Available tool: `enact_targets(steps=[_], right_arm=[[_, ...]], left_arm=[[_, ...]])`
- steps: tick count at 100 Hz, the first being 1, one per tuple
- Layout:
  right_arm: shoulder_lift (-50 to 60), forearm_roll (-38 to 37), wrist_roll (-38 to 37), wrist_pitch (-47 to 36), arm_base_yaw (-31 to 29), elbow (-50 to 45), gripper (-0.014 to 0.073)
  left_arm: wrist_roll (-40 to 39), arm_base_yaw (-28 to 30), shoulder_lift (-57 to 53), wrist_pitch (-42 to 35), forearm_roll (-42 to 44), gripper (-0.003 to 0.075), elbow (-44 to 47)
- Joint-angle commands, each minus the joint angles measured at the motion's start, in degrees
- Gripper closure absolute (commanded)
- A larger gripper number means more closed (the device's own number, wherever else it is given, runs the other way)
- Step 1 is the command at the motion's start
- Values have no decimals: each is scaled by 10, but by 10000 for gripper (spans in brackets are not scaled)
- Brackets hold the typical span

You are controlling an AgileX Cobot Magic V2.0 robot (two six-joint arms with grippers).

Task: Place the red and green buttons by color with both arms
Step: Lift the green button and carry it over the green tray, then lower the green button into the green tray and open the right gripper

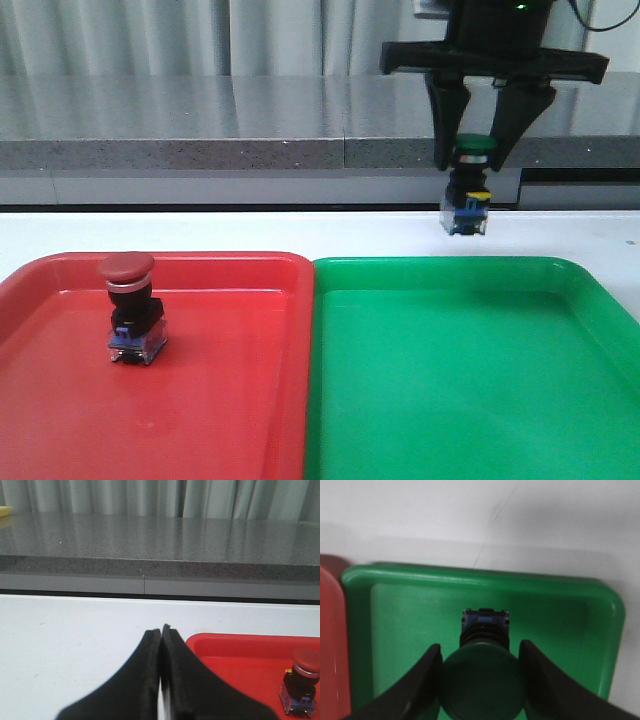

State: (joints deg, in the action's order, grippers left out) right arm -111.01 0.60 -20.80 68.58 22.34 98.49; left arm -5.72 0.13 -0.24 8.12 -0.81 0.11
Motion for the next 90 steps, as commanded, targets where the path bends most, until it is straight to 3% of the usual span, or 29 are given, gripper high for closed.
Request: enact_targets(steps=[1,21,40,90], right_arm=[[41,-13,-19,-30,26,-16,340],[53,-13,-61,-96,68,-93,340],[52,-13,-61,-157,71,-141,340],[50,-13,-60,-163,70,-144,340]], left_arm=[[-1,1,-19,-45,-5,741,7],[-1,1,-19,-45,-5,741,7],[-1,1,-19,-45,-5,741,7],[-1,1,-19,-45,-5,741,7]])
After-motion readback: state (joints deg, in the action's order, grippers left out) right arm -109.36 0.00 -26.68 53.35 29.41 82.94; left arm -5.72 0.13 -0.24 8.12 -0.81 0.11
